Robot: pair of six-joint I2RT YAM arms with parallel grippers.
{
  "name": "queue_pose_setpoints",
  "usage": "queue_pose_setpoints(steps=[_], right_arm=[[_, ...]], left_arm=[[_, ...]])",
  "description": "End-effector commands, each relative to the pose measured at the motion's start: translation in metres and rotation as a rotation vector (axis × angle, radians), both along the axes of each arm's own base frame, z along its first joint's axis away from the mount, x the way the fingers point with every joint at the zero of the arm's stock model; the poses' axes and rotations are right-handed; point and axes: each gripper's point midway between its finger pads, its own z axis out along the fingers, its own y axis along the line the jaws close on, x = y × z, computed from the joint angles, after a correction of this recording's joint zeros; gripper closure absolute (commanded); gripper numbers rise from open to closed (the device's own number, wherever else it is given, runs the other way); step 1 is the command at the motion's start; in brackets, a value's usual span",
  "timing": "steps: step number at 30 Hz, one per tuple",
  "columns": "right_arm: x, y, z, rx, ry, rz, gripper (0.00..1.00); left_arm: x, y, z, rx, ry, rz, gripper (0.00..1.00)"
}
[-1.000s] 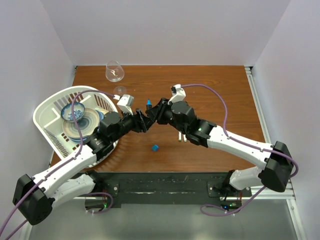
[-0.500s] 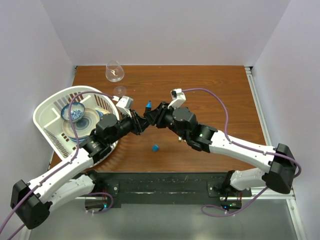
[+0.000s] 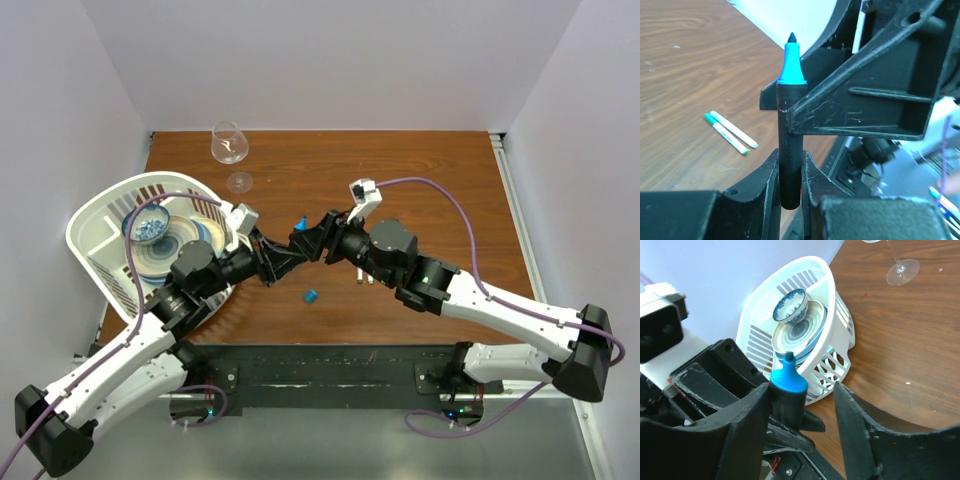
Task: Insert the pens into the pen caps
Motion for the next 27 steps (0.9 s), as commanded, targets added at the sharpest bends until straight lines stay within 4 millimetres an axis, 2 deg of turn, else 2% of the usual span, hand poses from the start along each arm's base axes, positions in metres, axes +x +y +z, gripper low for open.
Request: queue_pose_setpoints(steps=[1,2,4,5,7,8,10,11,14,17,19,23,25,27], right_arm=[[-0.01,-0.001,0.029,0.057,-0.091,0.058,0.51],[-0.016,-0.002,0.036,0.077,-0.108,0.082,0.59],[-0.022,0.0,0.041,0.1,-0.13,0.117,0.65],[-0.027,0.001,0.043,0.102,-0.14,0.15,0.79],[-0.037,0.0,0.05,0.129,-0.171,0.19,0.94],[-0.041,-0.001,0.051,0.13,-0.189,0.213,1.0],[-0.052,-0.003,0.054,0.139,-0.216,0.262,1.0],[-0.055,-0.003,0.051,0.136,-0.217,0.276,1.0],[-0.064,-0.006,0.056,0.143,-0.231,0.312,1.0],[-0.068,-0.005,0.056,0.133,-0.222,0.339,1.0],[-0.07,-0.005,0.058,0.138,-0.22,0.348,1.0],[-0.07,-0.004,0.056,0.132,-0.201,0.351,1.0],[-0.071,-0.003,0.054,0.131,-0.189,0.354,1.0],[-0.071,-0.004,0.05,0.125,-0.169,0.349,0.89]], left_arm=[[-0.031,-0.011,0.024,-0.08,-0.08,-0.185,1.0],[-0.035,-0.011,0.028,-0.098,-0.095,-0.2,1.0],[-0.042,-0.013,0.03,-0.112,-0.092,-0.238,1.0],[-0.044,-0.013,0.033,-0.122,-0.102,-0.25,1.0],[-0.046,-0.014,0.036,-0.129,-0.098,-0.264,1.0],[-0.046,-0.014,0.037,-0.129,-0.094,-0.269,0.95],[-0.047,-0.015,0.044,-0.141,-0.09,-0.275,0.86],[-0.047,-0.015,0.048,-0.151,-0.098,-0.275,0.76],[-0.052,-0.015,0.063,-0.188,-0.117,-0.295,0.64],[-0.053,-0.017,0.069,-0.197,-0.121,-0.312,0.61],[-0.052,-0.018,0.069,-0.193,-0.116,-0.316,0.64],[-0.053,-0.02,0.068,-0.192,-0.106,-0.331,0.81],[-0.056,-0.019,0.068,-0.192,-0.107,-0.342,1.0],[-0.054,-0.018,0.068,-0.186,-0.11,-0.324,1.0]])
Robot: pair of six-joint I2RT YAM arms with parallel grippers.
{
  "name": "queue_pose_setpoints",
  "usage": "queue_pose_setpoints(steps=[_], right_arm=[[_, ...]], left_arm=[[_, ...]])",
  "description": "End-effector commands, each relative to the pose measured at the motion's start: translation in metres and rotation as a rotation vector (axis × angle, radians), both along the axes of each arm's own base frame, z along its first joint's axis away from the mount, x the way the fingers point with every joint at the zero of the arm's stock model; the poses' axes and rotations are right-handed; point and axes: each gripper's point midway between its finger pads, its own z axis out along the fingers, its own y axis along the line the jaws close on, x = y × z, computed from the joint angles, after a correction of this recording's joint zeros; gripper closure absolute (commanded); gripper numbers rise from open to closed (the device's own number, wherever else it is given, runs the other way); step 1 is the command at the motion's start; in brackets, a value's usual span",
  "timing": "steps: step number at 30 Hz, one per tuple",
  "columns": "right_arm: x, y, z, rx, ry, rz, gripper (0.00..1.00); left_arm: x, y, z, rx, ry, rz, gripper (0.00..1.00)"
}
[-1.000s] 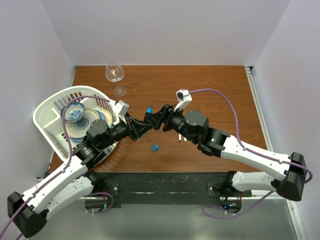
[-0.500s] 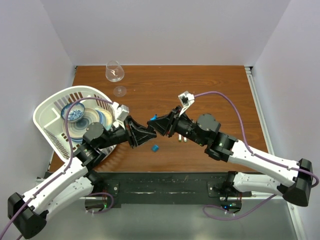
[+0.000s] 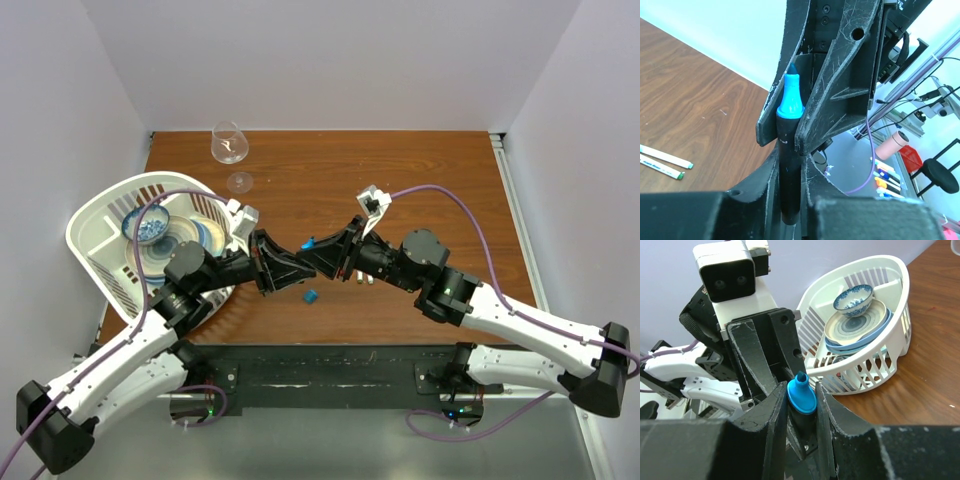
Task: Insert the pens into the pen caps
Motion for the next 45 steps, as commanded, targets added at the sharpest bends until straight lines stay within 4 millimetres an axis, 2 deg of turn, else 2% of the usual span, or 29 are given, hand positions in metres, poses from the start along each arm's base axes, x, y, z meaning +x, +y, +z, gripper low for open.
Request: queue_pose_setpoints(steps=[1,2,4,5,6,7,8,9,10,12,15,16,19,21,22,23,26,27,28,29,30,32,33,35,36,39,45], right_arm=[[-0.011,0.0,0.013,0.024,0.006,0.046,0.82],[-0.012,-0.004,0.011,0.014,0.015,0.038,0.72],[-0.012,-0.009,0.006,-0.011,0.015,0.028,0.59],[-0.011,-0.013,-0.007,-0.057,0.033,0.012,0.52],[-0.011,-0.019,-0.01,-0.079,0.03,-0.004,0.5],[-0.009,-0.023,-0.019,-0.109,0.039,-0.025,0.49],[-0.007,-0.028,-0.039,-0.16,0.073,-0.048,0.48],[-0.003,-0.032,-0.046,-0.169,0.087,-0.081,0.47],[0.001,-0.035,-0.055,-0.176,0.129,-0.116,0.47],[0.014,-0.042,-0.093,-0.262,0.224,-0.219,0.47],[0.027,-0.052,-0.133,-0.32,0.431,-0.381,0.46],[0.03,-0.05,-0.15,-0.319,0.54,-0.435,0.45],[0.035,-0.05,-0.186,-0.37,0.712,-0.556,0.43],[0.038,-0.05,-0.19,-0.372,0.807,-0.63,0.42],[0.041,-0.048,-0.205,-0.417,0.836,-0.669,0.42],[0.041,-0.048,-0.203,-0.438,0.864,-0.697,0.42],[0.044,-0.045,-0.219,-0.498,0.963,-0.805,0.42],[0.045,-0.043,-0.223,-0.492,1.008,-0.848,0.42],[0.048,-0.037,-0.218,-0.485,1.026,-0.86,0.43],[0.045,-0.038,-0.237,-0.555,1.052,-0.892,0.45],[0.046,-0.036,-0.24,-0.557,1.079,-0.915,0.45],[0.049,-0.024,-0.242,-0.569,1.103,-0.921,0.45],[0.05,-0.02,-0.256,-0.598,1.12,-0.941,0.45],[0.052,-0.012,-0.257,-0.607,1.144,-0.949,0.45],[0.051,-0.011,-0.268,-0.623,1.173,-0.974,0.45],[0.051,-0.009,-0.28,-0.647,1.199,-1.008,0.45],[0.053,-0.006,-0.297,-0.658,1.208,-1.042,0.45]], left_arm=[[-0.002,0.004,0.024,-0.033,-0.05,0.015,1.0],[0.002,0.006,0.024,-0.022,-0.05,0.042,1.0],[0.016,0.012,0.011,0.04,-0.04,0.139,1.0],[0.021,0.016,0.014,0.056,-0.047,0.177,1.0],[0.038,0.024,0.011,0.094,-0.064,0.277,1.0],[0.043,0.029,-0.001,0.155,-0.031,0.316,1.0],[0.048,0.034,-0.001,0.196,-0.052,0.352,1.0],[0.057,0.041,-0.002,0.215,-0.051,0.414,1.0],[0.06,0.046,-0.007,0.243,-0.042,0.444,1.0],[0.068,0.06,-0.004,0.261,-0.064,0.531,1.0],[0.075,0.078,-0.007,0.296,-0.081,0.629,1.0],[0.075,0.082,-0.012,0.319,-0.076,0.645,1.0],[0.075,0.095,-0.017,0.364,-0.097,0.691,1.0],[0.074,0.105,-0.017,0.377,-0.12,0.73,1.0],[0.072,0.108,-0.02,0.389,-0.123,0.731,1.0],[0.072,0.111,-0.023,0.396,-0.129,0.738,1.0],[0.067,0.117,-0.027,0.384,-0.135,0.752,1.0],[0.063,0.118,-0.023,0.36,-0.149,0.748,1.0],[0.061,0.118,-0.021,0.355,-0.154,0.744,1.0],[0.06,0.119,-0.019,0.35,-0.162,0.743,1.0],[0.059,0.121,-0.018,0.345,-0.169,0.75,1.0],[0.059,0.122,-0.017,0.349,-0.183,0.754,1.0],[0.06,0.123,-0.017,0.353,-0.182,0.761,1.0],[0.059,0.123,-0.017,0.356,-0.184,0.757,1.0],[0.058,0.121,-0.017,0.351,-0.187,0.742,1.0],[0.056,0.121,-0.016,0.345,-0.193,0.736,1.0],[0.054,0.119,-0.013,0.338,-0.211,0.726,1.0]])
